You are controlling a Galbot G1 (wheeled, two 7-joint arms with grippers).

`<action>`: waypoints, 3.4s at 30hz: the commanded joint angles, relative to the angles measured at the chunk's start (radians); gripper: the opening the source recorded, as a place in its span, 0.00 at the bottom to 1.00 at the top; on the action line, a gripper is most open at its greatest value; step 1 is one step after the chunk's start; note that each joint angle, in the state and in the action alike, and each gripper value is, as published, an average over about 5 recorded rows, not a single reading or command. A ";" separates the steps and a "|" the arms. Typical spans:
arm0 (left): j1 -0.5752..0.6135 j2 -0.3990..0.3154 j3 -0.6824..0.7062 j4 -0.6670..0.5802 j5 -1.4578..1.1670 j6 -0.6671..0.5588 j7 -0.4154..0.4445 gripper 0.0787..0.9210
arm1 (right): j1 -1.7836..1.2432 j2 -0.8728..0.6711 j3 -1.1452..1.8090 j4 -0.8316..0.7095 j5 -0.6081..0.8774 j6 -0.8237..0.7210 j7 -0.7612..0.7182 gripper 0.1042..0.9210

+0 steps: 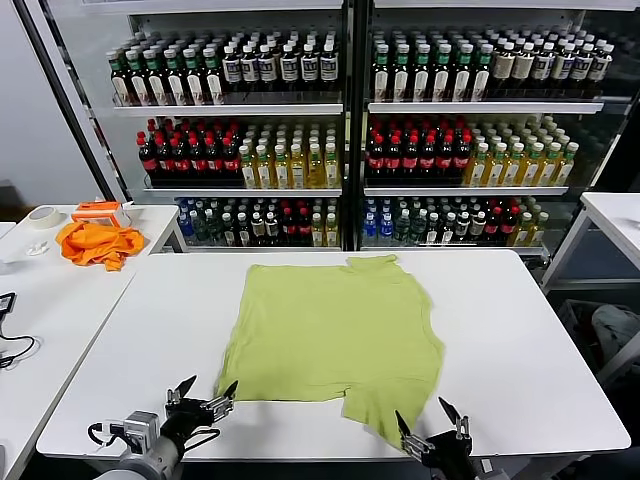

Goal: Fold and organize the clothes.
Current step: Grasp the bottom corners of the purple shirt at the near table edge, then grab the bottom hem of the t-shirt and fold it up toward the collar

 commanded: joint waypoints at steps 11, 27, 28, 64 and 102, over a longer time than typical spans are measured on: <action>0.001 -0.015 0.015 0.027 0.062 0.022 -0.029 0.88 | 0.025 0.019 -0.052 -0.021 0.040 -0.017 0.073 0.88; -0.024 -0.028 0.030 0.052 0.075 0.027 -0.031 0.88 | 0.089 0.051 -0.118 -0.046 0.057 -0.014 0.101 0.88; -0.025 -0.028 0.030 0.053 0.075 0.027 -0.031 0.88 | 0.093 0.052 -0.121 -0.049 0.057 -0.016 0.103 0.88; -0.045 -0.063 0.069 0.085 0.128 -0.011 0.032 0.01 | 0.123 0.045 -0.104 -0.041 0.142 -0.059 0.120 0.01; 0.149 0.017 -0.008 -0.091 0.014 -0.068 0.009 0.00 | -0.044 -0.023 0.068 0.099 0.152 -0.082 0.036 0.19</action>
